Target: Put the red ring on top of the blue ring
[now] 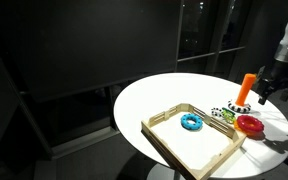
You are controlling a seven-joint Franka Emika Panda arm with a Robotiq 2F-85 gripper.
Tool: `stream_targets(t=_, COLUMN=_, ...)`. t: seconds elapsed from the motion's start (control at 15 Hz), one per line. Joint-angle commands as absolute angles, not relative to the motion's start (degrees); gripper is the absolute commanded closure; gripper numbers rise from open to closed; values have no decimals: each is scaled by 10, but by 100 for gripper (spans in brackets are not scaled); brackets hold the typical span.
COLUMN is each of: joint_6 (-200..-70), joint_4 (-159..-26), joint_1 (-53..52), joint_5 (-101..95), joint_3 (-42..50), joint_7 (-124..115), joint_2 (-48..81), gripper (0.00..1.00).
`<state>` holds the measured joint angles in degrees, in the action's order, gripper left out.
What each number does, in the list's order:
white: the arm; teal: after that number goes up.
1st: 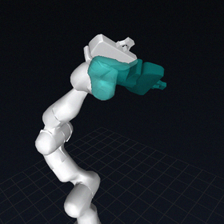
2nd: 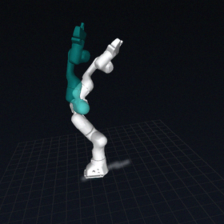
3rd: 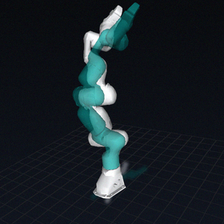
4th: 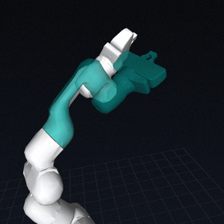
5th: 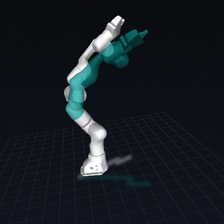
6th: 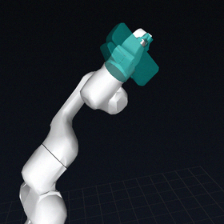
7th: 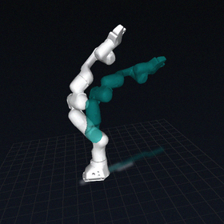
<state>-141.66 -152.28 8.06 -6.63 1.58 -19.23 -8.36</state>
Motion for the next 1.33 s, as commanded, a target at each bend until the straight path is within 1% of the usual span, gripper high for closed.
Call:
stream_targets(t=0.0, joint_6=-1483, joint_4=-1542, joint_1=87, joint_5=-92, joint_3=22, joint_7=-228, joint_2=-48, gripper=0)
stream_targets(t=0.47, joint_6=-1541, joint_4=-1532, joint_1=75, joint_5=-147, joint_3=45, joint_7=-290, joint_2=32, gripper=0)
stream_targets(t=1.13, joint_6=-1543, joint_4=-1498, joint_1=18, joint_5=-147, joint_3=83, joint_7=-309, joint_2=108, gripper=0)
stream_targets(t=1.2, joint_6=-1543, joint_4=-1494, joint_1=12, joint_5=-148, joint_3=87, joint_7=-312, joint_2=112, gripper=15)
stream_targets(t=1.27, joint_6=-1542, joint_4=-1492, joint_1=6, joint_5=-147, joint_3=91, joint_7=-314, joint_2=115, gripper=26)
